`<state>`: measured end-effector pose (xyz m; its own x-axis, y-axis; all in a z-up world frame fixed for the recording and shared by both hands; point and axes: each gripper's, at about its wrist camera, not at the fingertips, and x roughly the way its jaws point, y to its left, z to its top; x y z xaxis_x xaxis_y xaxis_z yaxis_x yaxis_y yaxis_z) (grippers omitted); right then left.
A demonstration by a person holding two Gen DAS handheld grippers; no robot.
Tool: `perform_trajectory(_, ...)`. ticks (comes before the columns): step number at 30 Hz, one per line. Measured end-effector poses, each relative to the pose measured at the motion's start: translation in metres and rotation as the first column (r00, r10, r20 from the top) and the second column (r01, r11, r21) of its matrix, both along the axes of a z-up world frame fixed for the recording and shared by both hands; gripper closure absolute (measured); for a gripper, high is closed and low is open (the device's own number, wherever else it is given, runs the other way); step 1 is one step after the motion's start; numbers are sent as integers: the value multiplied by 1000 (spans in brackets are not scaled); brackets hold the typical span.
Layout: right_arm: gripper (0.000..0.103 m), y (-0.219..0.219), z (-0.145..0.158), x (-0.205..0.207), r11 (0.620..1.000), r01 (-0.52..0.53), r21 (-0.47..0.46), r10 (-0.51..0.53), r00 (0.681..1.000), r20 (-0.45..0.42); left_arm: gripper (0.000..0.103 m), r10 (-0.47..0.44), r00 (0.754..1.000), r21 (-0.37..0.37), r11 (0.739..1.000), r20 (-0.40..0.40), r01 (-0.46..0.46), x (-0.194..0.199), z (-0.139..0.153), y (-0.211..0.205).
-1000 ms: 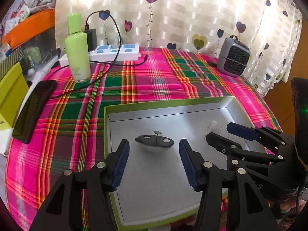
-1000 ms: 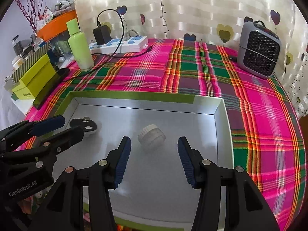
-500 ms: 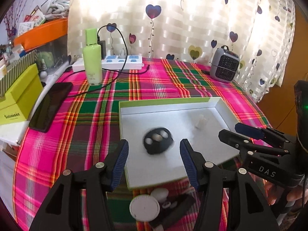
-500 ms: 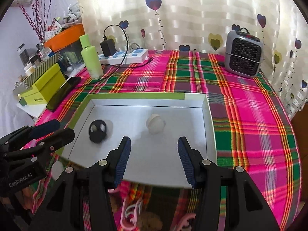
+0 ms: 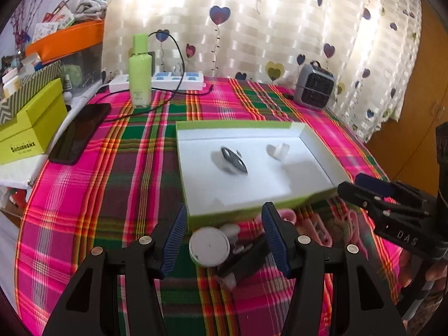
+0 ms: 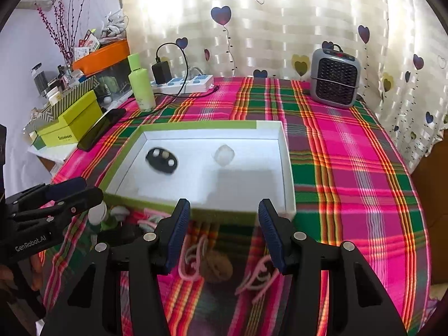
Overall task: Organize objects
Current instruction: 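Withdraw both open tools from the box back toward the remaining items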
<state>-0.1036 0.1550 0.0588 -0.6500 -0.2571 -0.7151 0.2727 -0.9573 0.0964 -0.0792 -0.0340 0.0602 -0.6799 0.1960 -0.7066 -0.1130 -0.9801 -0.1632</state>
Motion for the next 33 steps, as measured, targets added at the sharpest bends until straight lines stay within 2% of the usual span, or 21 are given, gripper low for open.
perform_trajectory(9,51,13,-4,21,1000,18,-5,-18,1000,2,48,-36,999,25,999,4,36,18,-6,3)
perform_trajectory(19,51,26,-15,37,999,50,2,-50,999,12,48,-76,997,19,997,8,76,36,-18,6)
perform_trajectory(33,51,43,-32,39,996,89,-8,-89,995,47,48,-124,992,5,992,2,124,34,-26,18)
